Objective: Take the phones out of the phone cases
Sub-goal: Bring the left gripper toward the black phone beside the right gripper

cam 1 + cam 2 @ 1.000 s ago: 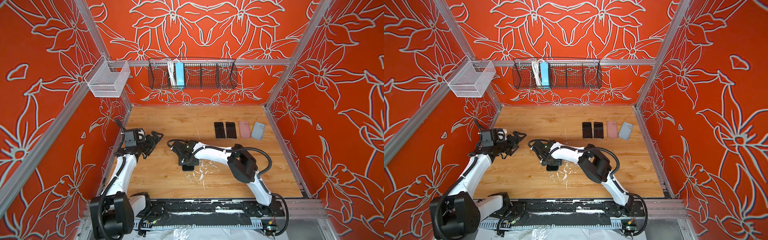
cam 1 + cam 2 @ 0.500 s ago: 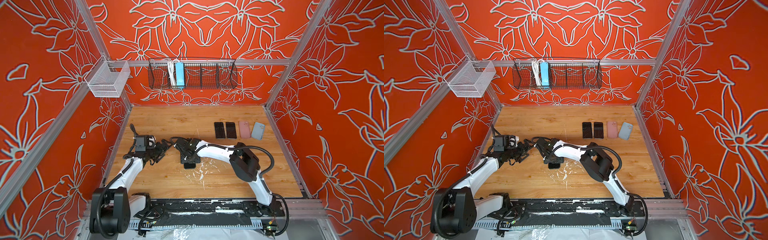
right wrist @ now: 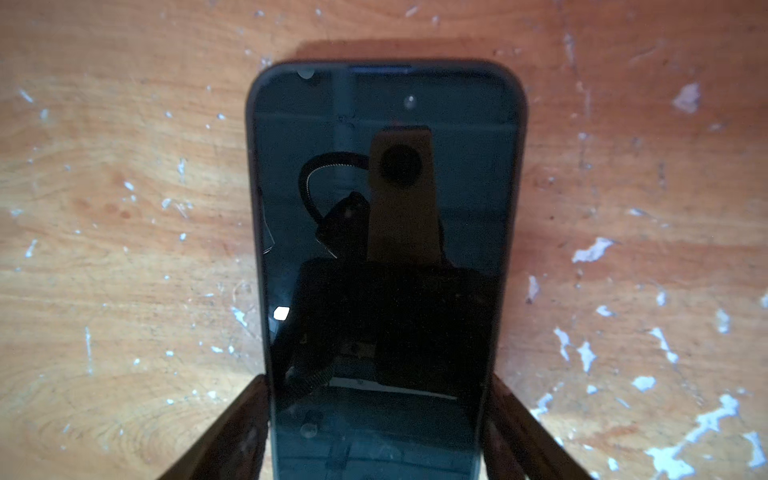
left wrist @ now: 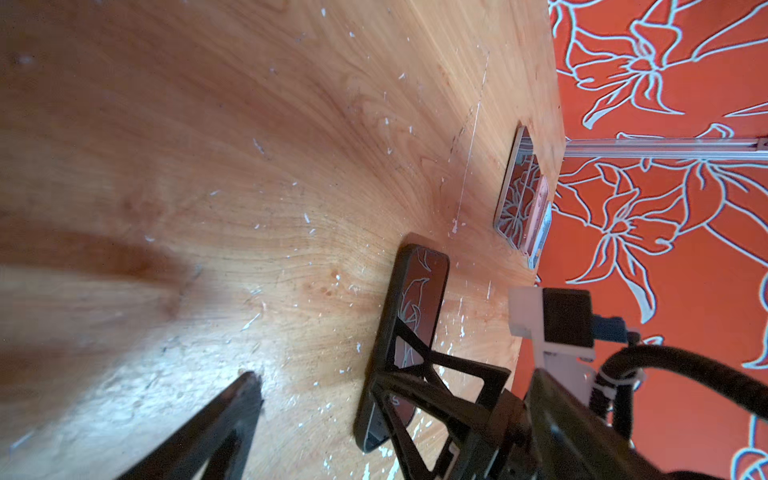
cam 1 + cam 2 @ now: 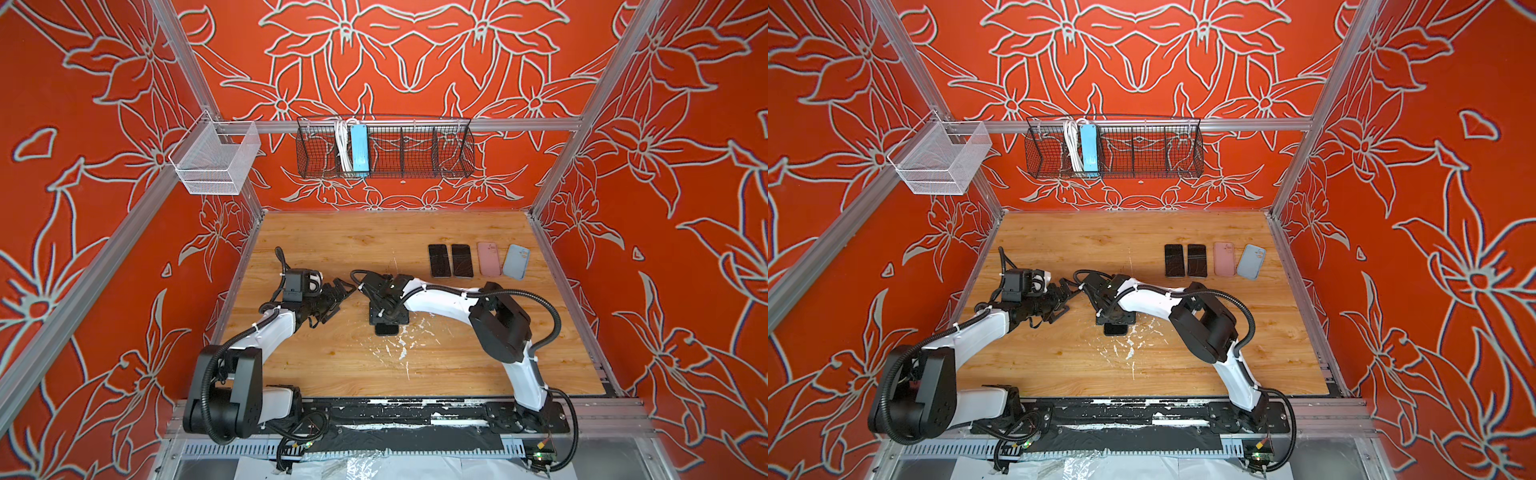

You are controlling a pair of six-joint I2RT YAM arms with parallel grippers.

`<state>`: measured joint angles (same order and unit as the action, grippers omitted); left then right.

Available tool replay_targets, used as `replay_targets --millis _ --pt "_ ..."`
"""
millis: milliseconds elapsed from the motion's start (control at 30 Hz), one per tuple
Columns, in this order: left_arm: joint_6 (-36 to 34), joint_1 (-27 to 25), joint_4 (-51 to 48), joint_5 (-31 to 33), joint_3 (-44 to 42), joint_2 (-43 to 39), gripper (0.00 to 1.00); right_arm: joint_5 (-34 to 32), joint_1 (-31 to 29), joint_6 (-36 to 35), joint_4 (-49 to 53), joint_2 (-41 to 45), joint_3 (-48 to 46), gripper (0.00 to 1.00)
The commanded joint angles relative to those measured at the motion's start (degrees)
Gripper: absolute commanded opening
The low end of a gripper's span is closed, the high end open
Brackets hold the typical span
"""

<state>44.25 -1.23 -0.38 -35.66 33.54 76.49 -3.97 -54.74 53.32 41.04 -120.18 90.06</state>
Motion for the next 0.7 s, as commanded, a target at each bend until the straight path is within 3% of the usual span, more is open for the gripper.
replay_targets --millis 0,267,433,600,667 --pt "-1.3 -1.3 2.6 -1.6 2.1 2.4 0.97 -0.6 0.8 -0.5 -1.2 3.8 -1.0 0.39" --pt "-2.1 -4.6 4.8 -3.6 5.0 8.5 0.97 -0.1 1.4 -0.7 -2.2 4.5 -2.0 0.39" --pt "-0.1 -6.4 11.2 -8.1 5.3 13.2 1.00 0.5 1.4 -0.9 -2.4 4.9 -2.2 0.39" --pt "5.5 -7.5 24.7 -12.4 3.3 18.3 0.91 0.9 1.5 -1.3 -2.5 5.9 -2.2 0.39" --pt "5.8 -8.1 25.6 -13.4 4.0 20.2 0.89 0.9 1.4 -1.3 -2.6 6.3 -2.4 0.39"
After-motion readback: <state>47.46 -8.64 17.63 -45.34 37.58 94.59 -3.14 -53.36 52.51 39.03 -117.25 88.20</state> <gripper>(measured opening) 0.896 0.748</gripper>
